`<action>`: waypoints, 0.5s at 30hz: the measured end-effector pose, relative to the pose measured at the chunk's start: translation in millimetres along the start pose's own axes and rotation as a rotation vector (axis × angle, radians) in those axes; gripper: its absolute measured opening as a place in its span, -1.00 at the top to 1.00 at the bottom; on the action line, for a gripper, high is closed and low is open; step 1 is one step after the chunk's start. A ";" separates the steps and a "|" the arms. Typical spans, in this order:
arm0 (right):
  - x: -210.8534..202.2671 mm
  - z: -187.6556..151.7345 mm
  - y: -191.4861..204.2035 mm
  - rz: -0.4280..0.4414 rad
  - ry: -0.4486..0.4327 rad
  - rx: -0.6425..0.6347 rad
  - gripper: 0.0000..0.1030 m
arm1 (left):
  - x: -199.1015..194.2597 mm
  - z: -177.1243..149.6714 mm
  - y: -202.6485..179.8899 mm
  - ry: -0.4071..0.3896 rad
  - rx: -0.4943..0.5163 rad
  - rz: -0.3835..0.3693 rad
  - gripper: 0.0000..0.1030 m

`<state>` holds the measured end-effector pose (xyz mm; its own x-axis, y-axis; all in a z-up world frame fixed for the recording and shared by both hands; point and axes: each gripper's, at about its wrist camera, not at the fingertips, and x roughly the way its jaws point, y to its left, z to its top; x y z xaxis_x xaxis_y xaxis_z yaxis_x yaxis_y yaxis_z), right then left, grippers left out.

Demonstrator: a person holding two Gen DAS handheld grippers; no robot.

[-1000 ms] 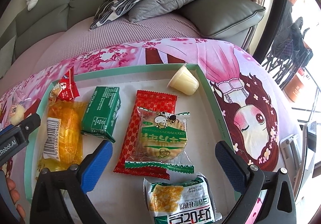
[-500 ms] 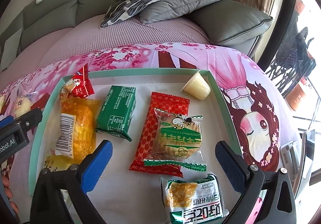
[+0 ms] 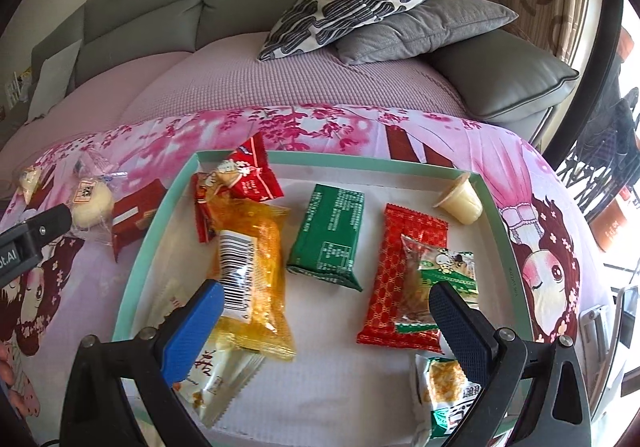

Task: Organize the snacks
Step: 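Move both grippers back over the remaining snacks on the bedspread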

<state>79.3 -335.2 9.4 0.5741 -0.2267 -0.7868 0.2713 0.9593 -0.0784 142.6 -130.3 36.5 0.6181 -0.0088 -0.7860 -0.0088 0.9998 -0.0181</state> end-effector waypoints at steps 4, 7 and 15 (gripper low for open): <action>-0.6 0.4 16.9 0.031 -0.001 -0.018 -1.00 | -3.2 0.5 23.4 -0.009 -0.031 0.034 -0.84; -2.2 0.4 32.9 0.070 -0.006 -0.044 -1.00 | -5.8 1.8 40.7 -0.022 -0.052 0.054 -0.84; -3.4 1.0 76.1 0.153 -0.012 -0.081 -1.00 | -8.0 8.0 78.9 -0.056 -0.100 0.068 -0.84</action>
<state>98.8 -261.5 6.7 0.6135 -0.0788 -0.7857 0.1170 0.9931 -0.0083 143.2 -51.2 46.3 0.6561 0.0626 -0.7521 -0.1288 0.9912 -0.0298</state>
